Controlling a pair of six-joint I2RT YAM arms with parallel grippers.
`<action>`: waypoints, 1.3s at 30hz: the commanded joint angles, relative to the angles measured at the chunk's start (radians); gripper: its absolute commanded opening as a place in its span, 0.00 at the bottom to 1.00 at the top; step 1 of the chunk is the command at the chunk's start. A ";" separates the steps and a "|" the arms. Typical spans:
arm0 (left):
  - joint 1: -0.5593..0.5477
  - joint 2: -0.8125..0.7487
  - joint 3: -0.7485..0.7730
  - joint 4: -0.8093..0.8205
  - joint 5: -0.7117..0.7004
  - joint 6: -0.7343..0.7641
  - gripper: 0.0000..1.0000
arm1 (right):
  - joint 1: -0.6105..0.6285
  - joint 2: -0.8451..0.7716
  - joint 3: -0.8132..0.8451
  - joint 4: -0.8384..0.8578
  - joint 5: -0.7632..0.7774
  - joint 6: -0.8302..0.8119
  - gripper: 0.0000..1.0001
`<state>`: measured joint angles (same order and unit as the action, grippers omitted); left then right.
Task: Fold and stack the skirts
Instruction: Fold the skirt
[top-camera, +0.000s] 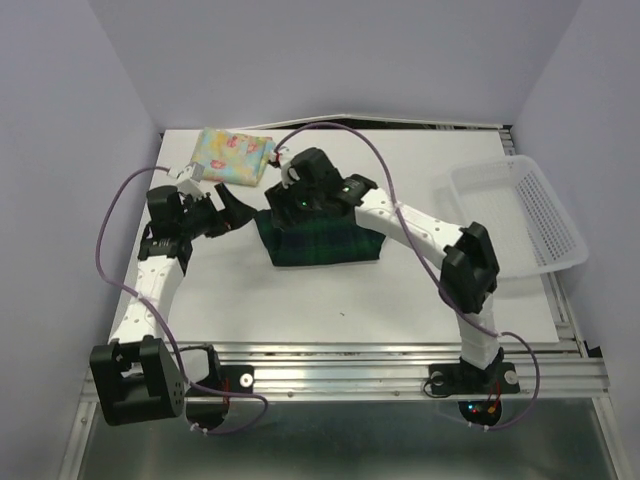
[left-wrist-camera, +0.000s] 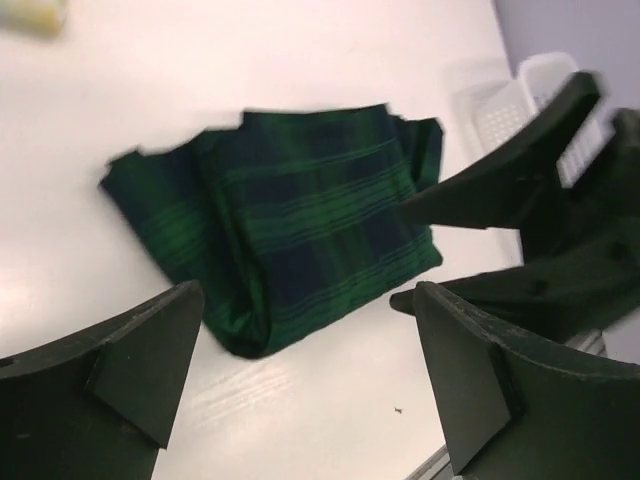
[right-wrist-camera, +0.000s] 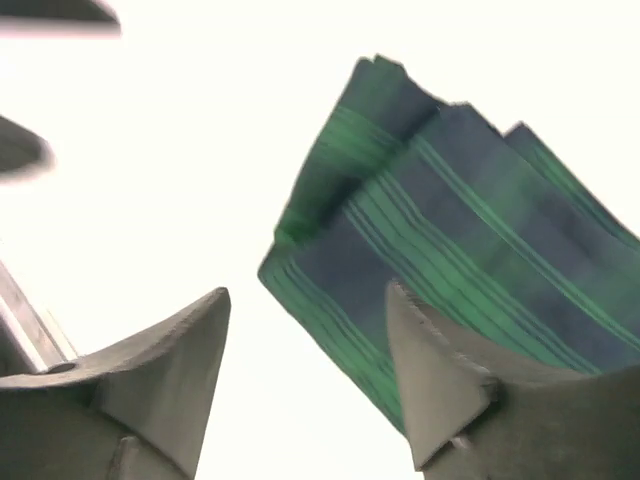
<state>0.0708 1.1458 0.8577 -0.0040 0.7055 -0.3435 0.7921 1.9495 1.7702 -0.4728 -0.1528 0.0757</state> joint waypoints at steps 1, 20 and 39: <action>0.082 -0.082 -0.126 -0.005 -0.089 -0.132 0.99 | 0.048 0.150 0.190 -0.072 0.257 0.093 0.74; 0.242 -0.018 -0.129 -0.051 -0.227 -0.172 0.98 | 0.160 0.430 0.387 0.049 0.372 -0.008 0.63; 0.285 0.012 -0.123 -0.079 -0.282 -0.187 0.98 | 0.211 0.512 0.442 0.105 0.464 -0.047 0.65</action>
<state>0.3504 1.1530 0.7311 -0.0814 0.4377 -0.5236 1.0035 2.4130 2.1784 -0.4004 0.2764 0.0299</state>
